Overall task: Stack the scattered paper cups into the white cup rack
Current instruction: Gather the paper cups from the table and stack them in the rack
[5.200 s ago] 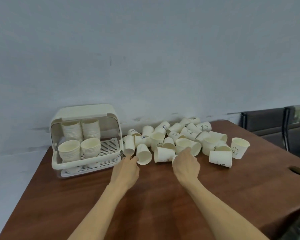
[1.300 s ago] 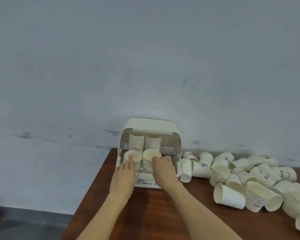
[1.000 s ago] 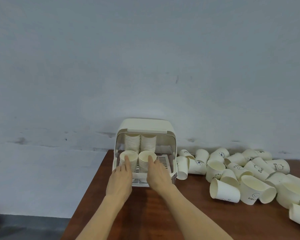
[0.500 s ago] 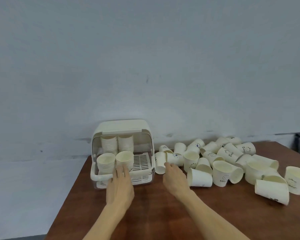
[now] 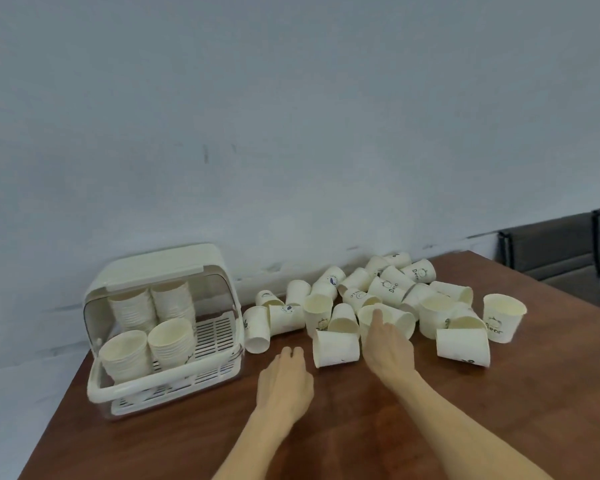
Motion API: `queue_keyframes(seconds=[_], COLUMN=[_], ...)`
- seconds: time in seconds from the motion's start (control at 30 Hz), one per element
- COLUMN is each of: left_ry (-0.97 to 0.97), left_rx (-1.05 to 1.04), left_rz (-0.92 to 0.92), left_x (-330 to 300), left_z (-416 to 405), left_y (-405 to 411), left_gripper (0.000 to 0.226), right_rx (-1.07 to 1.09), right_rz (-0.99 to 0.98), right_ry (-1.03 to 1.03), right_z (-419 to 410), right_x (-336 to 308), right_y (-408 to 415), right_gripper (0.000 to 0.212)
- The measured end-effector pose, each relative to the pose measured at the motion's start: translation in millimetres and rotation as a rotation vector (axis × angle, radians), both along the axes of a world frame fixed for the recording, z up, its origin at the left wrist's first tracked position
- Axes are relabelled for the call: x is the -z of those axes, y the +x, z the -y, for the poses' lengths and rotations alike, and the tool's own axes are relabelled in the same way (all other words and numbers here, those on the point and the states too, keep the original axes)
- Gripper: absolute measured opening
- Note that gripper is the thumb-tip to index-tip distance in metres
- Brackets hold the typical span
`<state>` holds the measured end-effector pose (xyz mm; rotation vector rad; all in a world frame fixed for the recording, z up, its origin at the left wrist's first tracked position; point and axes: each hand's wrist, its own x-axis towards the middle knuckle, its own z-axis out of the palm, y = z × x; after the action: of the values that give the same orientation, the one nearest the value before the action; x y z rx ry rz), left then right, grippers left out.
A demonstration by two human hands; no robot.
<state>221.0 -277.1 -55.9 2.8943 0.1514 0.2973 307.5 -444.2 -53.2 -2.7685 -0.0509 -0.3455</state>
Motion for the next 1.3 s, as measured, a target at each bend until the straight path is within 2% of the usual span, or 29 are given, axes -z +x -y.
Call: queue_keyframes(seconds=[0.23, 0.47, 0.67, 0.97, 1.3], left_ry=[-0.111, -0.189, -0.166, -0.2, -0.176], left_rx=[-0.018, -0.089, -0.089, -0.067, -0.094], left_rz=[-0.078, -0.061, -0.012, 0.069, 0.184], left_x=[7, 14, 12, -12, -42], left_z=[23, 34, 41, 22, -22], left_y=[28, 47, 49, 31, 4], left_gripper=[0.019, 0.022, 0.025, 0.015, 0.023], right_rx=[-0.019, -0.048, -0.049, -0.042, -0.169], right_rz=[-0.125, -0.117, -0.127, -0.05, 0.084], right_ry=[-0.06, -0.076, -0.106, -0.068, -0.093], right_z=[11, 11, 17, 12, -41], right_x=[9, 15, 12, -8, -47], right_y=[4, 3, 3, -5, -35], right_gripper=[0.022, 0.022, 0.023, 0.016, 0.013])
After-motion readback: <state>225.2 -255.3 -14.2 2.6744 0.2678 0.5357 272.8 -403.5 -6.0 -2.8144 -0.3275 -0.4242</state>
